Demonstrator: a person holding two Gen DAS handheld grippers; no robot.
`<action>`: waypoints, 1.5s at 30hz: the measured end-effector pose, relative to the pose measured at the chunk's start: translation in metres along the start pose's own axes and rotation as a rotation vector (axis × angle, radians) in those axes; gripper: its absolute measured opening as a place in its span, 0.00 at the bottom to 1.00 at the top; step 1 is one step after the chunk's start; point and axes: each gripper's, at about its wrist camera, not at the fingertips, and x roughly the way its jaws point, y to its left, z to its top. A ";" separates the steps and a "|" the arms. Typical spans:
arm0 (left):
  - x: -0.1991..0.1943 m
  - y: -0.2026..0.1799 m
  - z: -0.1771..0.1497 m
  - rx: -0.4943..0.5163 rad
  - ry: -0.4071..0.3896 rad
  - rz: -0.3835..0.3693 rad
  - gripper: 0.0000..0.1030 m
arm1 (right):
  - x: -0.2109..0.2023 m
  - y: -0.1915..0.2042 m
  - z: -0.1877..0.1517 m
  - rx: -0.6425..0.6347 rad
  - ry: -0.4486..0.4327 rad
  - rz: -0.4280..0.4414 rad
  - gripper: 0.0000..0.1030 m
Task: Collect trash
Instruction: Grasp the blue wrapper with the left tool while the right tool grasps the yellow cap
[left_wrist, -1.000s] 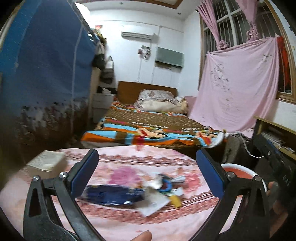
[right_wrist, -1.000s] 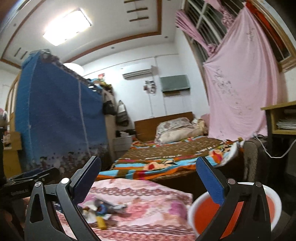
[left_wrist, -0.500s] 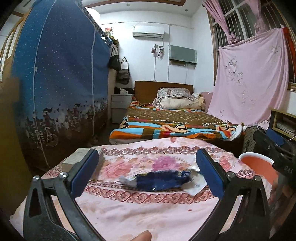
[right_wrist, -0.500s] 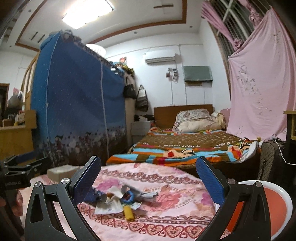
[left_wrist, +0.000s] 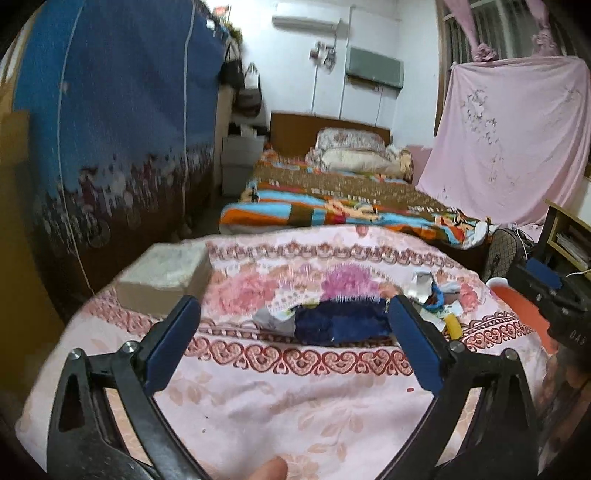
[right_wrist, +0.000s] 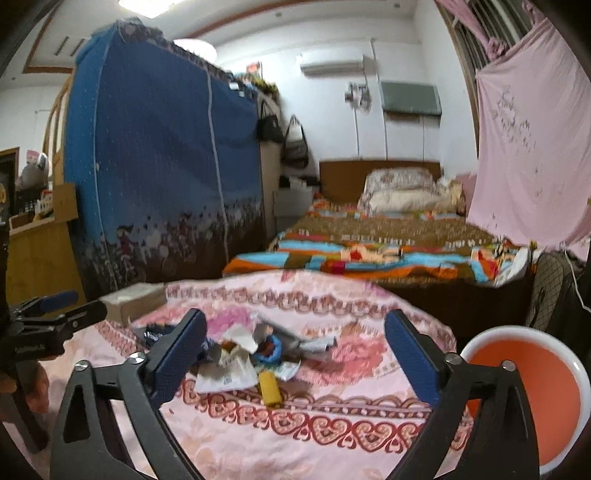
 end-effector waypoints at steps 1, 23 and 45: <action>0.006 0.003 0.000 -0.013 0.027 -0.004 0.80 | 0.006 -0.001 -0.001 0.005 0.036 0.003 0.87; 0.065 0.028 0.002 -0.139 0.277 -0.072 0.23 | 0.061 0.004 -0.030 0.016 0.395 0.126 0.31; 0.058 0.014 -0.002 -0.106 0.274 -0.070 0.09 | 0.066 0.005 -0.034 0.018 0.419 0.142 0.13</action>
